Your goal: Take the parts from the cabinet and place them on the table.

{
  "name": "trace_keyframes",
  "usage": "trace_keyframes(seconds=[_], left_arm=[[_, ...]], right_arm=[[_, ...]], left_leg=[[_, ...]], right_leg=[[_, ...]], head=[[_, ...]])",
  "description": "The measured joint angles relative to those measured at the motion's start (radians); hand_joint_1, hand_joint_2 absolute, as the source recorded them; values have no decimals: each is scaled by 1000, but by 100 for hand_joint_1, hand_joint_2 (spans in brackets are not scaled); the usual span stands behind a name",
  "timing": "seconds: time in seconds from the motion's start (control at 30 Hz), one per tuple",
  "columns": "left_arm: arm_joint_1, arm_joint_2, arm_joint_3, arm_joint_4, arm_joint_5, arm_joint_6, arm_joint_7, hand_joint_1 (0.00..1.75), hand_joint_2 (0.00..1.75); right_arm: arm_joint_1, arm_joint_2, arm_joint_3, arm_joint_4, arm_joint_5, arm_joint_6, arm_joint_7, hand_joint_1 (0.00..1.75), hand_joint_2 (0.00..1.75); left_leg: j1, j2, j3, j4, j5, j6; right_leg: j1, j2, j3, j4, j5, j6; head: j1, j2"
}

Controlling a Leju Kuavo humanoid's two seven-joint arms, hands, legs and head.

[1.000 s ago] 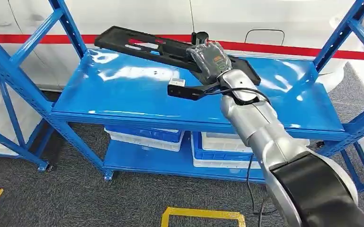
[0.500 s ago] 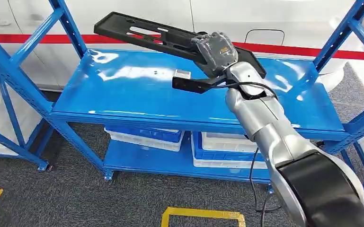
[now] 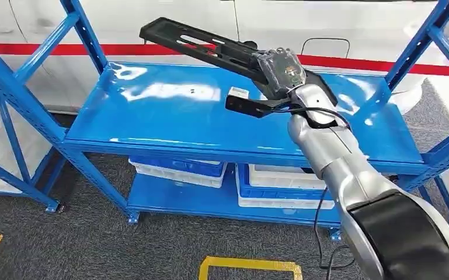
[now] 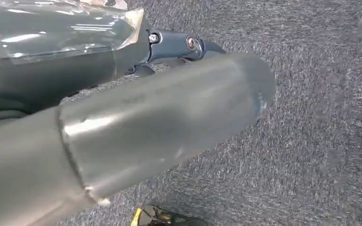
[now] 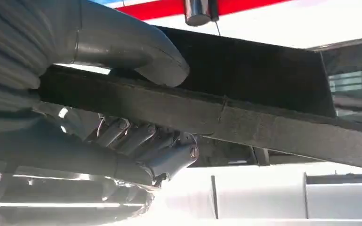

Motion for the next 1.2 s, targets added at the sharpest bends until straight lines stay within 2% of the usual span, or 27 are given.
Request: trace_keyframes(seconds=[0.07, 0.1, 0.13, 0.17, 0.23, 0.27, 0.3, 0.33, 0.37, 0.4, 0.43, 0.47, 0.5, 0.57, 0.6, 0.63, 0.7, 0.77, 0.8, 0.83, 0.93, 0.97, 1.0, 1.07, 1.13, 1.17, 1.2], left_arm=[[-4, 0, 0, 0, -3, -3, 2, 0, 0], [-4, 0, 0, 0, -4, -3, 2, 0, 0], [-3, 0, 0, 0, -5, -4, 2, 0, 0], [-3, 0, 0, 0, -5, -5, 4, 0, 0], [-3, -1, 0, 0, -5, -10, 6, 0, 0], [-4, 0, 0, 0, -5, -10, 6, 0, 0], [-6, 4, 0, 0, -5, -10, 7, 0, 0], [-5, 2, 0, 0, -7, -9, 7, 0, 0], [-7, 2, 0, 0, -8, -9, 7, 0, 0], [-6, 2, 0, 0, -8, -9, 7, 0, 0], [-5, 2, 0, 0, -8, -9, 7, 0, 0], [-4, 2, 0, 0, -9, -9, 7, 0, 0], [-4, 1, 0, 0, -9, -9, 7, 0, 0], [-4, 1, 0, 0, -11, -9, 7, 0, 0], [-4, 1, 0, 0, -11, -9, 7, 0, 0], [-4, 1, 0, 0, -12, -9, 7, 0, 0], [-4, 1, 0, 0, -14, -9, 8, 0, 0], [-5, 2, 0, 0, -14, -9, 8, 0, 0], [-6, 4, 0, 0, -14, -9, 8, 0, 0], [-5, 3, 0, 0, -14, -8, 8, 0, 0], [-6, 3, 0, 0, -13, -6, 7, 0, 0], [-6, 2, 0, 0, -13, -6, 7, 0, 0], [-7, 1, 0, 0, -13, -6, 6, 0, 0], [-7, 1, 1, 0, -13, -6, 5, 0, 0], [-6, 1, 1, 0, -13, -8, 5, 0, 0], [-5, -1, 1, 0, -13, -8, 4, 0, 0], [-5, -2, 1, 0, -13, -8, 4, 0, 0]], right_arm=[[4, -10, 3, 3, -3, -7, 0, 168, 175], [11, -14, 4, 5, -4, -8, 0, 168, 175], [18, -18, 5, 8, -5, -8, 0, 168, 175], [22, -19, 5, 9, -5, -8, 0, 168, 175], [22, -24, 6, 11, -5, -10, 0, 168, 175], [21, -25, 6, 11, -5, -15, 0, 168, 175], [21, -26, 7, 12, -7, -18, 1, 168, 175], [21, -25, 7, 12, -8, -19, 1, 168, 175], [23, -27, 8, 13, -6, -19, 2, 168, 175], [23, -27, 8, 14, -6, -19, 3, 168, 175], [22, -27, 8, 14, -6, -19, 3, 168, 175], [22, -27, 8, 14, -6, -19, 3, 168, 175], [21, -27, 8, 14, -6, -19, 3, 168, 175], [22, -26, 8, 14, -6, -19, 3, 168, 175], [23, -26, 8, 16, -5, -19, 3, 168, 175], [23, -26, 8, 17, -5, -19, 3, 168, 175], [23, -26, 8, 19, -5, -19, 3, 168, 175], [20, -26, 8, 19, -5, -19, 4, 168, 175], [19, -26, 8, 19, -5, -19, 4, 168, 175], [18, -27, 8, 19, -4, -19, 4, 168, 175], [18, -24, 10, 19, -2, -19, 4, 168, 175], [18, -26, 10, 19, -2, -19, 4, 168, 175], [14, -26, 10, 19, -2, -19, 4, 168, 175], [12, -26, 11, 19, -2, -19, 5, 168, 175], [20, -27, 14, 21, -2, -18, 6, 168, 175], [24, -27, 15, 22, -2, -18, 6, 168, 175], [24, -27, 18, 22, -2, -18, 7, 168, 175]], left_leg=[[1, 0, -2, -1, 1, 1], [2, 0, -3, 0, 1, 1], [4, -2, -3, 1, 0, -1], [8, -3, -4, 3, -1, -5], [21, -3, -9, 20, -10, -25], [20, -2, -16, 36, -19, -39], [20, -5, -30, 44, -23, -49], [15, -5, -28, 58, -25, -56], [16, -10, -34, 66, -27, -59], [18, -10, -37, 64, -25, -61], [26, -10, -43, 69, -27, -66], [30, -8, -50, 86, -46, -69], [29, -7, -67, 134, -87, -71], [28, -8, -128, 284, -167, -75], [28, -8, -156, 351, -192, -75], [28, -8, -170, 385, -192, -72], [25, -8, -130, 311, -133, -59], [12, -10, -33, 132, -59, -31], [7, -8, -9, 98, -78, -23], [1, -7, -13, 95, -67, -28], [-6, -7, -12, 76, -64, -21], [7, -1, -3, 56, -51, -18], [3, -1, -2, 50, -44, -13], [2, -1, -9, 50, -41, -9], [2, -1, -12, 51, -39, -8], [2, -2, -12, 51, -38, -10], [2, -4, -12, 52, -38, -10]], right_leg=[[-9, 1, -78, 163, -64, 0], [-14, 1, -107, 223, -81, 7], [-21, 0, -116, 239, -76, 19], [-30, -1, -102, 208, -53, 34], [-46, -7, -12, 28, 24, 71], [-55, -14, 24, -50, 33, 83], [-37, 7, 35, -19, 34, 73], [-39, 10, 17, -21, 38, 61], [-42, 10, 17, -21, 22, 46], [-41, 10, 11, -15, 19, 41], [-45, 10, 8, -16, 24, 28], [-45, 10, 8, -17, 27, 21], [-43, 9, 7, -17, 29, 13], [-36, 9, 4, -16, 32, 6], [-32, 9, 2, -16, 32, 5], [-28, 9, 0, -16, 32, 5], [-21, 9, 0, -16, 34, 2], [-17, 10, 2, -16, 34, 2], [-14, 10, -1, -17, 35, 4], [-14, 8, -2, -18, 36, 5], [-17, 6, -1, -28, 45, 20], [-15, 2, -13, -17, 37, 21], [-14, 0, -28, 12, 15, 18], [-15, 0, -94, 159, -52, 9], [-15, 0, -149, 285, -88, 15], [-15, 0, -143, 276, -78, 21], [-15, 0, -111, 219, -52, 31]], head=[[0, 0], [-1, 0], [0, 0], [0, 0], [0, 0], [2, 0], [5, 0], [3, 0], [2, 0], [-2, 0], [-4, 0], [-4, 0], [-5, 0], [-6, 0], [-6, 0], [-5, 0], [-5, 0], [-6, 0], [-3, 0], [-3, 0], [-5, 0], [-5, 0], [1, 0], [1, 0], [3, 0], [3, 0], [2, 0]])
